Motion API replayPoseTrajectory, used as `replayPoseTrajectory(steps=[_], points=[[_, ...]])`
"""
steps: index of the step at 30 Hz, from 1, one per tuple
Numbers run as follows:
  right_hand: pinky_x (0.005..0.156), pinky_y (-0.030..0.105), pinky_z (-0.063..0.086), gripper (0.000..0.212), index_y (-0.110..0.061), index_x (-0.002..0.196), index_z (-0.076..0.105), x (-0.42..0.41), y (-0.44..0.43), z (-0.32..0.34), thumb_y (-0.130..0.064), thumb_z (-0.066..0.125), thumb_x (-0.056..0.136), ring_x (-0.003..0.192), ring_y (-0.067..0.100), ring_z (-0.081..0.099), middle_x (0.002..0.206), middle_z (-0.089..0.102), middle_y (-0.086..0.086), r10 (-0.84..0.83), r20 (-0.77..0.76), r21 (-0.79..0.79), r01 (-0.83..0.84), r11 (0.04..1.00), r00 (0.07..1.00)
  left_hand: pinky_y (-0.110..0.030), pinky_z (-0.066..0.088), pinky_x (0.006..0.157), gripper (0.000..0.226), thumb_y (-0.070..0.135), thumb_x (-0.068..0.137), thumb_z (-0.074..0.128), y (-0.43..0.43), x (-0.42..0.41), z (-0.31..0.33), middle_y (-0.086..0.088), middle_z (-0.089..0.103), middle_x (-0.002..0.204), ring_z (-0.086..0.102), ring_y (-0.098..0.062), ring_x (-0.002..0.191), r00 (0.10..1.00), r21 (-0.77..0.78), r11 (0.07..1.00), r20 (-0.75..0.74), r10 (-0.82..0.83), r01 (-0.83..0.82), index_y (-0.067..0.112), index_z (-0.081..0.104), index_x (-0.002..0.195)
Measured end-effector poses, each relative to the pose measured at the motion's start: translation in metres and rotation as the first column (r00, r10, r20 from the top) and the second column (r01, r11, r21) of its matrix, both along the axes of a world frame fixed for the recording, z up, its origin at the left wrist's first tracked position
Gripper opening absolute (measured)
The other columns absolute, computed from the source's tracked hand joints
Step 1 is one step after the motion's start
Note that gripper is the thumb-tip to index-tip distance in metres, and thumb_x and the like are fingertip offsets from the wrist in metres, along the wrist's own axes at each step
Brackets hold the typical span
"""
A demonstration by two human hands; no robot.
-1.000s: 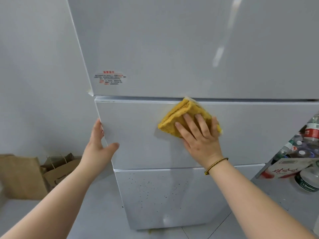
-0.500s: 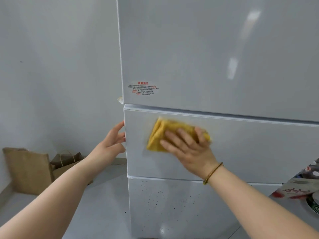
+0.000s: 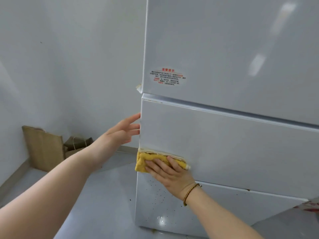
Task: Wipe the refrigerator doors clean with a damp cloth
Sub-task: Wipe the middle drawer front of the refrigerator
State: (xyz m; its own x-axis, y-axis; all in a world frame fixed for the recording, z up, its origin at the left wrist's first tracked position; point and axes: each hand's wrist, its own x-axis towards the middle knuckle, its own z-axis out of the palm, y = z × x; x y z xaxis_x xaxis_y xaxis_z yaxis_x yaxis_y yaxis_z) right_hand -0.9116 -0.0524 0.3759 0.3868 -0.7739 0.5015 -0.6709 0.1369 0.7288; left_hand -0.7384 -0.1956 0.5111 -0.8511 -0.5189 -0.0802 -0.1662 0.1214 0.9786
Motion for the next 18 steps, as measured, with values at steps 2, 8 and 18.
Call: replayPoseTrajectory(steps=[2,8,18], points=[[0.117,0.043,-0.006,0.049,-0.015,0.137,0.026,-0.002,0.001,-0.007,-0.003,0.005,0.094,0.133,0.023,0.013,0.144,0.027,-0.001,-0.002,-0.061,0.126,0.009,0.992,0.998,-0.025,0.036,0.080,0.074,0.007,0.055,0.032,-0.004,-0.001,-0.007,0.032,0.066,0.092,0.059,0.013,0.096,1.000,-0.007,1.000,-0.016,-0.001,0.001,0.070,0.052,0.088],[0.115,0.040,-0.003,0.046,-0.034,0.116,0.062,-0.006,0.004,0.007,-0.040,0.057,0.070,0.126,0.004,0.035,0.128,0.053,-0.023,0.078,-0.161,0.404,-0.006,0.915,0.984,-0.011,0.042,0.083,0.060,0.009,0.066,0.037,0.039,-0.007,0.002,0.024,0.054,0.111,0.052,0.005,0.104,0.969,0.001,0.980,-0.150,0.198,-0.200,0.050,0.045,0.109],[0.116,0.039,-0.004,0.054,-0.018,0.123,0.033,-0.070,0.077,0.021,-0.034,0.050,0.075,0.125,0.008,0.028,0.129,0.053,-0.021,0.061,-0.168,0.290,-0.010,0.957,0.984,-0.033,0.015,0.109,0.068,0.014,0.069,0.027,0.145,-0.055,-0.030,-0.008,0.018,0.143,0.007,-0.016,0.134,0.903,-0.767,0.492,-0.274,0.331,-0.413,0.029,0.019,0.135]])
